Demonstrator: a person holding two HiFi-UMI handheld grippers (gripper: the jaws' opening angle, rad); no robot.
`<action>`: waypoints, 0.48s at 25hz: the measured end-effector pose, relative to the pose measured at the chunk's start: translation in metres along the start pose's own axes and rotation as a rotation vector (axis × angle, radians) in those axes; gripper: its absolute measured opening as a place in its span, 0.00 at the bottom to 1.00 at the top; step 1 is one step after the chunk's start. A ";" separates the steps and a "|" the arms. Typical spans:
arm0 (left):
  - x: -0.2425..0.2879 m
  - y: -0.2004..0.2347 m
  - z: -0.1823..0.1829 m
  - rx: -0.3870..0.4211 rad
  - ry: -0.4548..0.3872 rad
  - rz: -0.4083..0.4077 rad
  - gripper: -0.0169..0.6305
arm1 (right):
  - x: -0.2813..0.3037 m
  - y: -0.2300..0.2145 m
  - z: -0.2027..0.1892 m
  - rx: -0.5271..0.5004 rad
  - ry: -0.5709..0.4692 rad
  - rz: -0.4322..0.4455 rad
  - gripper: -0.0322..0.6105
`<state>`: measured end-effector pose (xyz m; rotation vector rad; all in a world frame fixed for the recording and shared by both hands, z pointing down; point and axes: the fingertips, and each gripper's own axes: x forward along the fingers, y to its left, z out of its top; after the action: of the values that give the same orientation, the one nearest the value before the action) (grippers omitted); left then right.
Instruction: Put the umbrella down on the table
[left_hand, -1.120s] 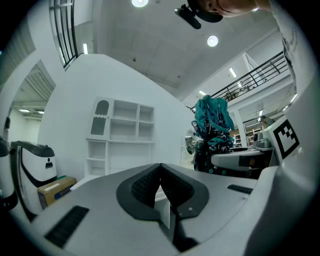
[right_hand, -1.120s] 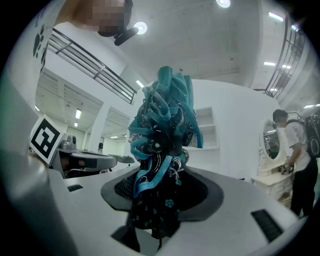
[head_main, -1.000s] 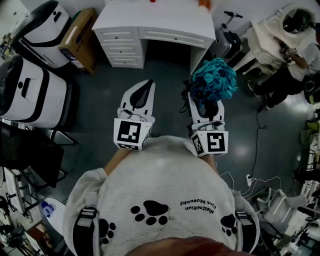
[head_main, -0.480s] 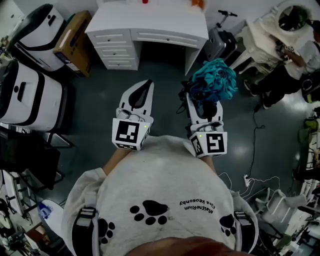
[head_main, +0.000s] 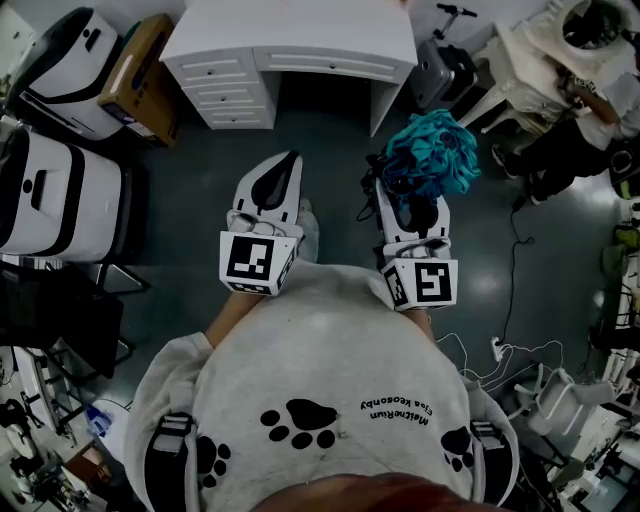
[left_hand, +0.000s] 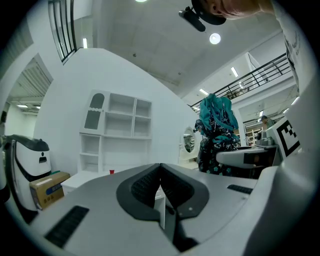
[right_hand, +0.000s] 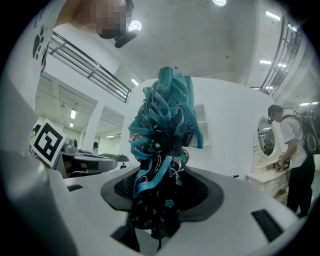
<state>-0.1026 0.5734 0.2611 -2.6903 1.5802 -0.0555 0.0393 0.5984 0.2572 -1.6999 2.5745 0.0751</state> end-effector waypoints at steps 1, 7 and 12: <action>0.006 0.002 -0.002 -0.003 0.001 -0.003 0.05 | 0.004 -0.004 -0.002 0.004 0.000 -0.006 0.42; 0.050 0.029 -0.007 -0.016 -0.004 -0.015 0.05 | 0.045 -0.028 -0.010 0.012 0.011 -0.033 0.42; 0.102 0.062 -0.008 -0.024 0.002 -0.025 0.05 | 0.105 -0.046 -0.014 0.009 0.025 -0.031 0.42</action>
<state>-0.1077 0.4543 0.2688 -2.7289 1.5578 -0.0397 0.0406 0.4830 0.2630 -1.7489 2.5609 0.0414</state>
